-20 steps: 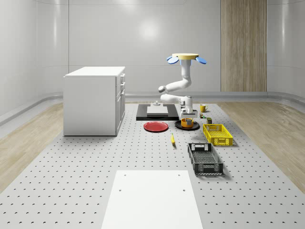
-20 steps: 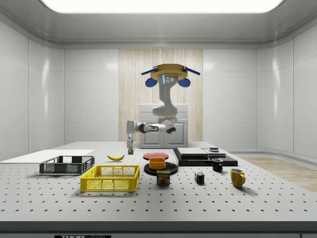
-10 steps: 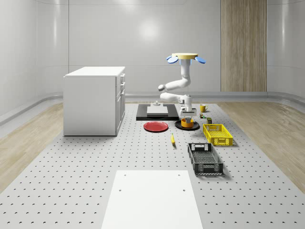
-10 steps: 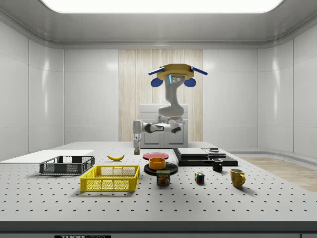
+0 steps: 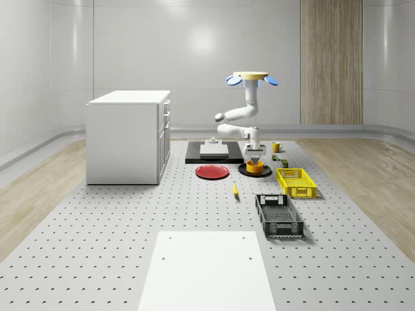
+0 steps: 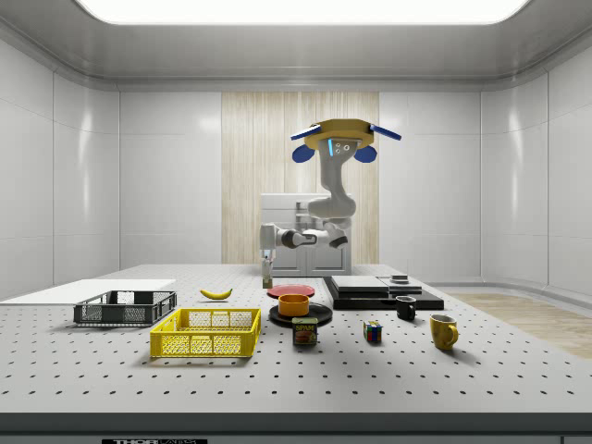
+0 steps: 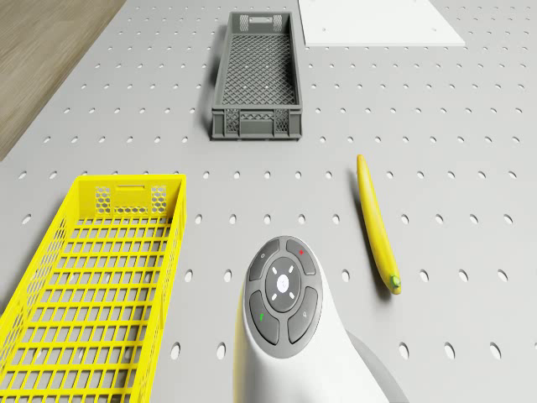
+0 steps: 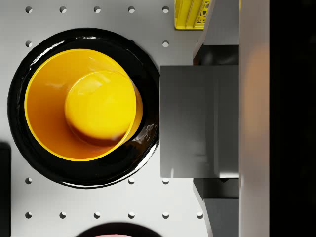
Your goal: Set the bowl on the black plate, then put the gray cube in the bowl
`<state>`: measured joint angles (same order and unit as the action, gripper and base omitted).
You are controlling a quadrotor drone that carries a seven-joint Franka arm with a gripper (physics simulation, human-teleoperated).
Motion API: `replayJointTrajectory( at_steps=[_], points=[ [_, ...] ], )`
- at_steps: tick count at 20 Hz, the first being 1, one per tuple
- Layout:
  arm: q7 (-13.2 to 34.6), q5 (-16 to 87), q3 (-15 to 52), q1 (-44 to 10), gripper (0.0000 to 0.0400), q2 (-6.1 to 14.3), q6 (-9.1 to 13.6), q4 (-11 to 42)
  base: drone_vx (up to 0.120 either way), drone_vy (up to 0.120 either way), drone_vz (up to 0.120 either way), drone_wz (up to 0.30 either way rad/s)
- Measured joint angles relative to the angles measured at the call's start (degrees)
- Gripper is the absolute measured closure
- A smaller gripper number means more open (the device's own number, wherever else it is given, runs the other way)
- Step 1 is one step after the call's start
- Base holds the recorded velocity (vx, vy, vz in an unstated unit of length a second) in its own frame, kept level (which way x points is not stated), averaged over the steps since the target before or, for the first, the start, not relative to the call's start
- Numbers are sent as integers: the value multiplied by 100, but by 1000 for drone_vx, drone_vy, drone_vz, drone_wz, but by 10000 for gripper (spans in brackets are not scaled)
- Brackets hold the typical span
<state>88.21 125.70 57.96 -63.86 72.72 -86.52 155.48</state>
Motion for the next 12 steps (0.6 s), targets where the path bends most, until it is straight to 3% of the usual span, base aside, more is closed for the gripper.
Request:
replayJointTrajectory(
  at_steps=[10,12],
  points=[
    [41,-45,21,-51,150,75,-68,-8,-120,0,0,0],
    [48,-54,25,-61,150,88,-80,-10,-120,100,0,0]
  ],
)
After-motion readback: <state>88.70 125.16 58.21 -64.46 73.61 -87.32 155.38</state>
